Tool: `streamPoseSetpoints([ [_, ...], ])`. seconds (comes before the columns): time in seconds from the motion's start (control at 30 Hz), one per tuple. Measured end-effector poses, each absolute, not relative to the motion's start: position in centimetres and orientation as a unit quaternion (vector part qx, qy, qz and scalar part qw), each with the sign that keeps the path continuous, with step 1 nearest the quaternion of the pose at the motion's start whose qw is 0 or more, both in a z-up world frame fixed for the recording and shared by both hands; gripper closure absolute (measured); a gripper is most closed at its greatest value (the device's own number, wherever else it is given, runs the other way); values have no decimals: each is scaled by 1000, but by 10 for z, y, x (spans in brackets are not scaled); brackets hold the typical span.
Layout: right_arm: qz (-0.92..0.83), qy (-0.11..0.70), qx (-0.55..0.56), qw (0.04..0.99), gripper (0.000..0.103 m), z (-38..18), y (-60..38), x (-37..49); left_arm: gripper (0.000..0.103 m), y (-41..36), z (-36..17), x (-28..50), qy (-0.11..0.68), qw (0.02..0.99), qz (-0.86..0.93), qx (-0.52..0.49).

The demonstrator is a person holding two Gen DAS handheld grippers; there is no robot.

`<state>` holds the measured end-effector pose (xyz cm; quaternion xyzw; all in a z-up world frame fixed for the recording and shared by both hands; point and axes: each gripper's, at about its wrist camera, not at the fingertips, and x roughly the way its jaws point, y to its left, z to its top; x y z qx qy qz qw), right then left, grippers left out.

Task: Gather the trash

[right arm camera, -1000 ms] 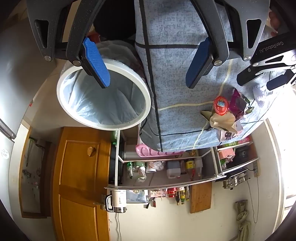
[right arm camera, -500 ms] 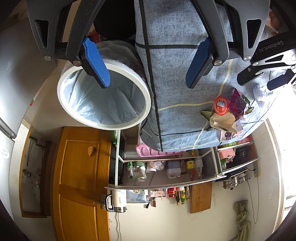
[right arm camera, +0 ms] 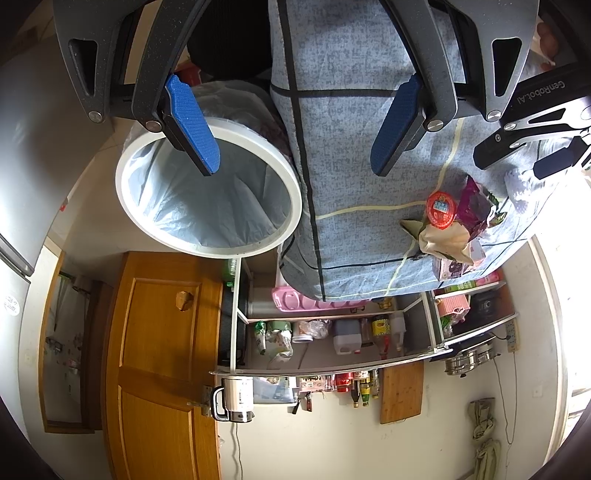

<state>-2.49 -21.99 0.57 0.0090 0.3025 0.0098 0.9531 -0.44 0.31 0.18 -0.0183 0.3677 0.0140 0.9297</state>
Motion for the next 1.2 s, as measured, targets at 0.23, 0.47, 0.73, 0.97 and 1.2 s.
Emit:
streamPoseSetpoints([
  [0.23, 10, 303, 9, 953, 19, 6, -220, -25, 3, 3, 2, -5, 367, 930, 14, -18],
  [0.47, 9, 304, 9, 953, 19, 6, -221, -27, 3, 3, 1, -5, 367, 930, 15, -18],
  [0.73, 10, 303, 10, 953, 19, 6, -222, -27, 3, 3, 2, -6, 367, 930, 14, -18],
  [0.97, 10, 303, 10, 953, 19, 6, -222, -26, 3, 4, 1, -7, 367, 930, 14, -18],
  [1.2, 10, 303, 10, 953, 19, 6, -222, -26, 3, 4, 1, -6, 367, 930, 14, -18],
])
